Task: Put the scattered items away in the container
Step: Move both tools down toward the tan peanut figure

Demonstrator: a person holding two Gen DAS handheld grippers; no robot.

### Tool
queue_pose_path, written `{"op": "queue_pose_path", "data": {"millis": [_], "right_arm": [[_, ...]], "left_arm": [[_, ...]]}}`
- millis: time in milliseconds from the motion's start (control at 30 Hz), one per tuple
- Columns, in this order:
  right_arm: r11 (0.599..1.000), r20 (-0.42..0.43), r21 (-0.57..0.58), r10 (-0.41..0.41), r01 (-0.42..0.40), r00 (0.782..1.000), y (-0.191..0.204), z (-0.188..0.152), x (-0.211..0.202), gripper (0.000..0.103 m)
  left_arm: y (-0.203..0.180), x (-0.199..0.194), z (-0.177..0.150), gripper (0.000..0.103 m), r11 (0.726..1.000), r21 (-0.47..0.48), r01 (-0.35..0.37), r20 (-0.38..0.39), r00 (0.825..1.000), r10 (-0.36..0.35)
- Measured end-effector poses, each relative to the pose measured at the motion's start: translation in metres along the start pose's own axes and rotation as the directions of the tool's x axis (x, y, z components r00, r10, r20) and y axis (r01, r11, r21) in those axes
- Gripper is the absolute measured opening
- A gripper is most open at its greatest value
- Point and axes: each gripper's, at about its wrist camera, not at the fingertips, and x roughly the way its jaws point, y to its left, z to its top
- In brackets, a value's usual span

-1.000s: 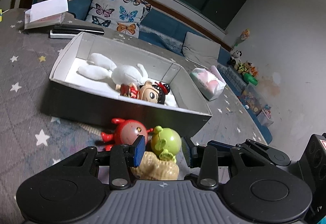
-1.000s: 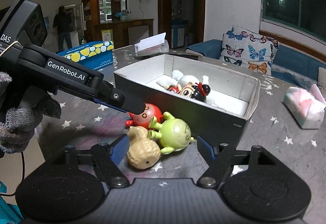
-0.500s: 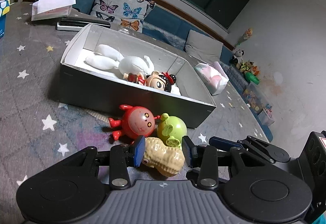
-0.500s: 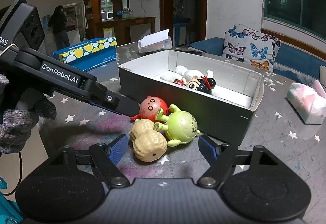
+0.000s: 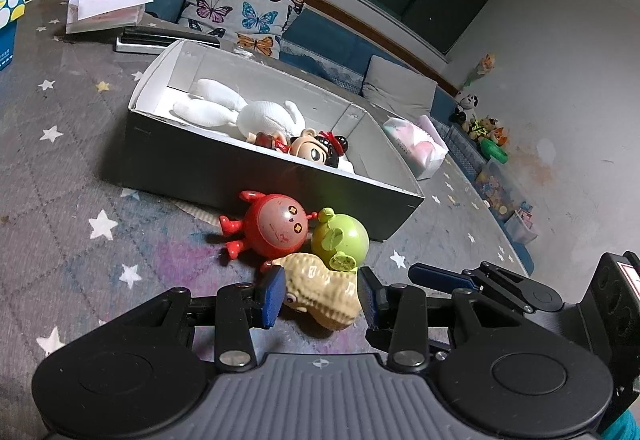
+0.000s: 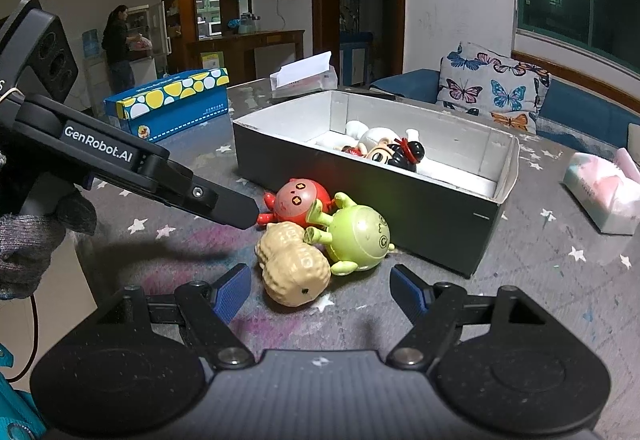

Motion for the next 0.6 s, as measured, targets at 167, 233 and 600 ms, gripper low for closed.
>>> {"op": "queue_pose_path", "data": {"millis": [167,233,600], "right_arm": [[1.0,-0.002,0.004,-0.002,0.002,1.0,0.0,-0.002,0.0,0.078],[1.0,-0.007,0.006,-0.004,0.004,1.0,0.0,-0.004,0.001,0.078],[1.0,-0.022,0.008,0.016,-0.016,1.0,0.005,-0.009,0.011,0.077]], "left_arm": [[0.004,0.001,-0.001,0.042,1.0,-0.007,-0.004,-0.01,1.0,0.004],[0.004,0.002,-0.002,0.042,1.0,-0.002,-0.003,-0.017,1.0,0.003],[0.004,0.011,-0.002,0.042,1.0,0.009,-0.024,-0.048,0.999,0.024]]}}
